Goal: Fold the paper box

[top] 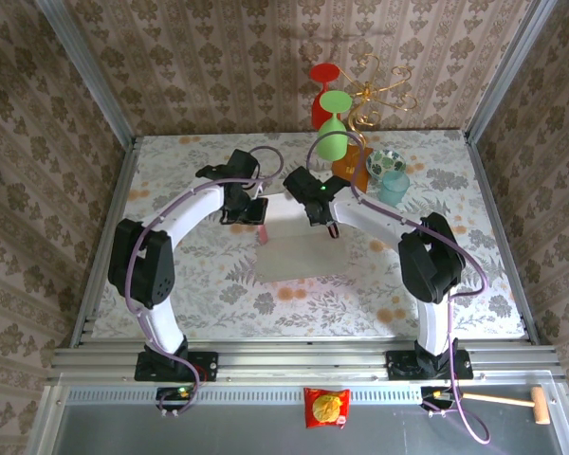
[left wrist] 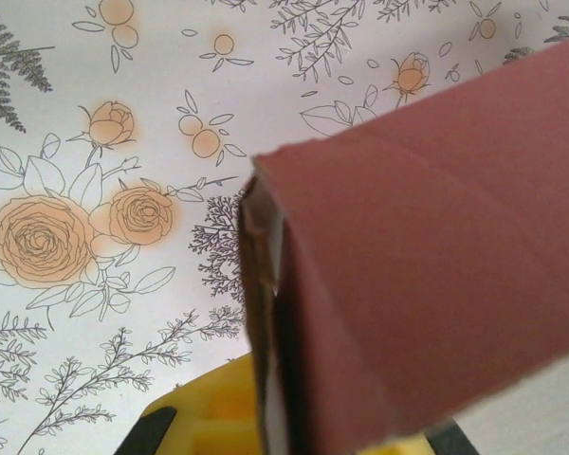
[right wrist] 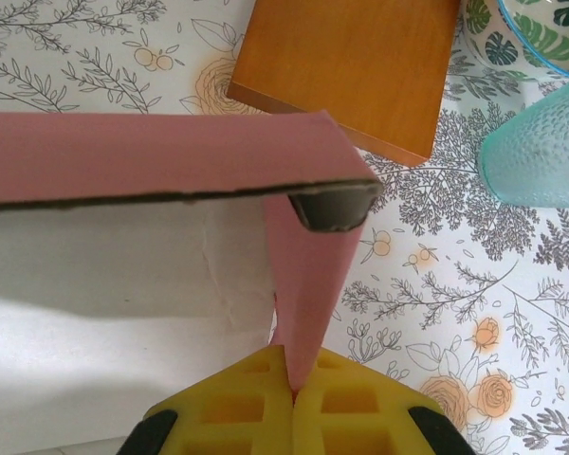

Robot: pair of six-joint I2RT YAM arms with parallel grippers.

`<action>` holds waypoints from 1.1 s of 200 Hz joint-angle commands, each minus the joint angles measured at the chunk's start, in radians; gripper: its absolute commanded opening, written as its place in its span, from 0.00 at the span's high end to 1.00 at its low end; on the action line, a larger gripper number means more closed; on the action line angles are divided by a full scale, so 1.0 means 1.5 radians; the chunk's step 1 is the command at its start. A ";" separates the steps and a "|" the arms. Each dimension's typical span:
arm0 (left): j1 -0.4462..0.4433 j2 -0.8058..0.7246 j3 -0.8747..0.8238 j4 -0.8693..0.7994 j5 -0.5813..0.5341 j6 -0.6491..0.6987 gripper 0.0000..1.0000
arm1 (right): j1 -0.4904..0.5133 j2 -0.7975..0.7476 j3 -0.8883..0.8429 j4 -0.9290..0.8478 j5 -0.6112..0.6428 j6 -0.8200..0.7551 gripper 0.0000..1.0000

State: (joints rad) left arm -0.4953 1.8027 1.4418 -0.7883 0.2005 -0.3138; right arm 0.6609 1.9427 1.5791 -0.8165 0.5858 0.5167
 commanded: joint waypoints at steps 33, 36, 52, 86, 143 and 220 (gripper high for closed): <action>0.004 0.017 -0.001 0.005 -0.036 -0.032 1.00 | 0.008 0.016 0.007 -0.061 0.055 0.013 1.00; 0.004 0.018 -0.002 0.005 -0.038 -0.033 1.00 | 0.008 0.017 0.010 -0.066 0.059 0.014 1.00; 0.004 0.018 -0.005 0.006 -0.043 -0.037 1.00 | 0.008 0.024 0.020 -0.083 0.074 0.019 1.00; 0.004 0.021 -0.013 0.011 -0.054 -0.045 1.00 | 0.012 0.036 0.031 -0.099 0.063 0.027 1.00; 0.008 0.028 -0.024 0.024 -0.095 -0.049 1.00 | 0.013 0.041 0.046 -0.104 0.024 0.016 1.00; -0.014 0.028 -0.064 0.114 -0.148 -0.053 1.00 | 0.013 0.053 0.048 -0.091 -0.033 0.001 1.00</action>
State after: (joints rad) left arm -0.5228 1.8488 1.3891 -0.7017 0.0334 -0.3782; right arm 0.6853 2.0037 1.6394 -0.8757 0.5385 0.5377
